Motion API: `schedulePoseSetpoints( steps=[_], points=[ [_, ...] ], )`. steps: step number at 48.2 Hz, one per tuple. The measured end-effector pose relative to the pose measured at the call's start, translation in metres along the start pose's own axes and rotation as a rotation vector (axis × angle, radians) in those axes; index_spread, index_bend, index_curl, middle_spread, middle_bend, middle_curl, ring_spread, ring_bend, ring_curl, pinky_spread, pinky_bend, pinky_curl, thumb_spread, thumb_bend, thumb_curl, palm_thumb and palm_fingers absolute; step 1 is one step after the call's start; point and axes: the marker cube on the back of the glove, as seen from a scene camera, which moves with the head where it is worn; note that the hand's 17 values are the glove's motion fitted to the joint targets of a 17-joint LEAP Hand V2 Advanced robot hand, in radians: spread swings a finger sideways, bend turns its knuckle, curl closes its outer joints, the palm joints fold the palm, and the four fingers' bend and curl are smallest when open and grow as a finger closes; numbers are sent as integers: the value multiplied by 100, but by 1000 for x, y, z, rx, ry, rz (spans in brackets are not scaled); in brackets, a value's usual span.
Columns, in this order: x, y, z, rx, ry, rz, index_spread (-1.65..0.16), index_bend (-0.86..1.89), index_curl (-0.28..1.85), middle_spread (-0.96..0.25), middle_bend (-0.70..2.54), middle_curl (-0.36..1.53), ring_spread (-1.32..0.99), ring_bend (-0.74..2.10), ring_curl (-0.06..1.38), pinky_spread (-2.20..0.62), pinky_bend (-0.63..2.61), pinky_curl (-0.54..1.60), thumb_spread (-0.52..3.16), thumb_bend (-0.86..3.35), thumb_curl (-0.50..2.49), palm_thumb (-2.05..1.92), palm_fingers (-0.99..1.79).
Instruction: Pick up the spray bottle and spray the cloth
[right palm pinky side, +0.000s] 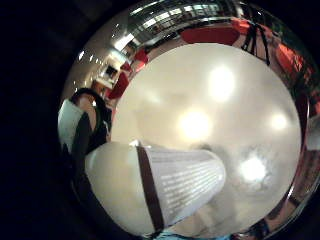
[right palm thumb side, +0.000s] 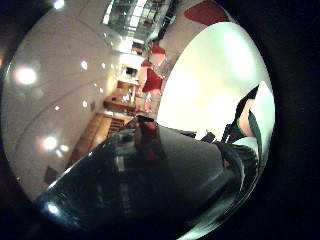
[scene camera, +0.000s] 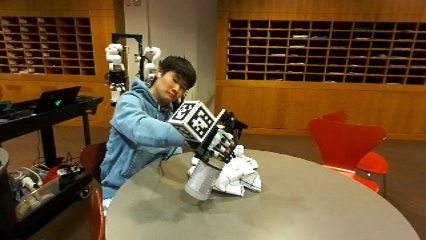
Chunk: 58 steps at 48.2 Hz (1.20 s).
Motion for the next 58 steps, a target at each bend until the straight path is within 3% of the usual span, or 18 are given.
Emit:
schedulePoseSetpoints(
  steps=[14,34,44,58],
  points=[
    [-64,18,3,-223,432,-257,-20,51,56,-11,62,51,-20,57,45,-24,34,40,23,-3,78,87,140],
    [-89,61,42,-367,1103,-421,-20,52,56,-11,64,51,-20,58,45,-24,34,41,22,-3,80,87,140],
    [-77,68,57,-405,1134,-413,-20,52,56,-11,64,51,-20,58,45,-24,34,41,22,-3,80,86,140],
    [-91,63,34,-359,1122,-431,-20,53,55,-11,65,51,-20,58,45,-24,35,41,22,-3,81,86,140]
  ],
)
